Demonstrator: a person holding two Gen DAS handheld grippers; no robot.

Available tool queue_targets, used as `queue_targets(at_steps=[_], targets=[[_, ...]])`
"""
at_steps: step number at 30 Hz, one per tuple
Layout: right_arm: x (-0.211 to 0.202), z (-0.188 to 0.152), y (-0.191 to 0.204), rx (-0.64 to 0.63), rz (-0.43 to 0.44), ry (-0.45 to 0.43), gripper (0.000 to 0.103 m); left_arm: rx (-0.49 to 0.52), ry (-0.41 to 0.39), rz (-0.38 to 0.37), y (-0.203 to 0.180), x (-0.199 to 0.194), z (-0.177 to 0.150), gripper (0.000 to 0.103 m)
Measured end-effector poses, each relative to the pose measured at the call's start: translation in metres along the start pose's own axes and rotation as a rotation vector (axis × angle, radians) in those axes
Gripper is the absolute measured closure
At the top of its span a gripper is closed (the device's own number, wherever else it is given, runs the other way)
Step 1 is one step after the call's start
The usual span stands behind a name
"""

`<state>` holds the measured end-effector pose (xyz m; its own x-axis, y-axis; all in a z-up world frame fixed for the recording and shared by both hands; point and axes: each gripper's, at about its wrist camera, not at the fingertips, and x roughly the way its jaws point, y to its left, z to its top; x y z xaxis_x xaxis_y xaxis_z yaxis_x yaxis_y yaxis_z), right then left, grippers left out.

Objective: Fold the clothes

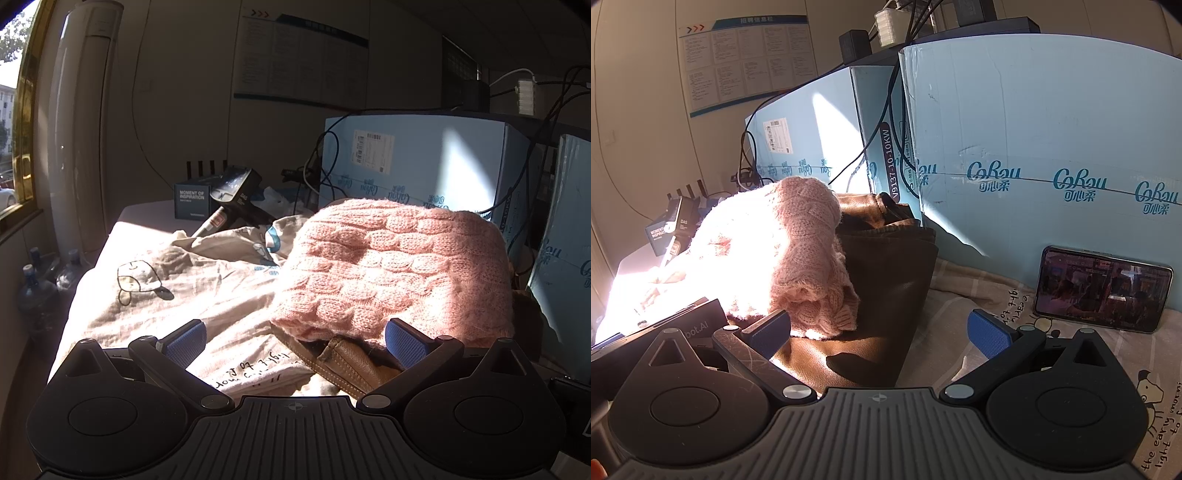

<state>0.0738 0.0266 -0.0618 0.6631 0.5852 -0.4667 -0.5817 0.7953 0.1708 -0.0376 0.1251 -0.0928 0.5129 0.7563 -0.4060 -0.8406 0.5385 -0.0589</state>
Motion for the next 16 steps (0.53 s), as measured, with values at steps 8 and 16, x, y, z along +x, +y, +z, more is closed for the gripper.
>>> queue_targets(at_steps=[8, 16], targets=[[0.0001, 0.0003, -0.0001, 0.001, -0.001, -0.002, 0.000, -0.002, -0.005, -0.002, 0.0000, -0.0007, 0.0001, 0.000], [-0.0002, 0.0004, -0.0002, 0.001, -0.001, -0.004, 0.000, 0.000, -0.007, 0.000, -0.0002, -0.0010, -0.0003, 0.000]])
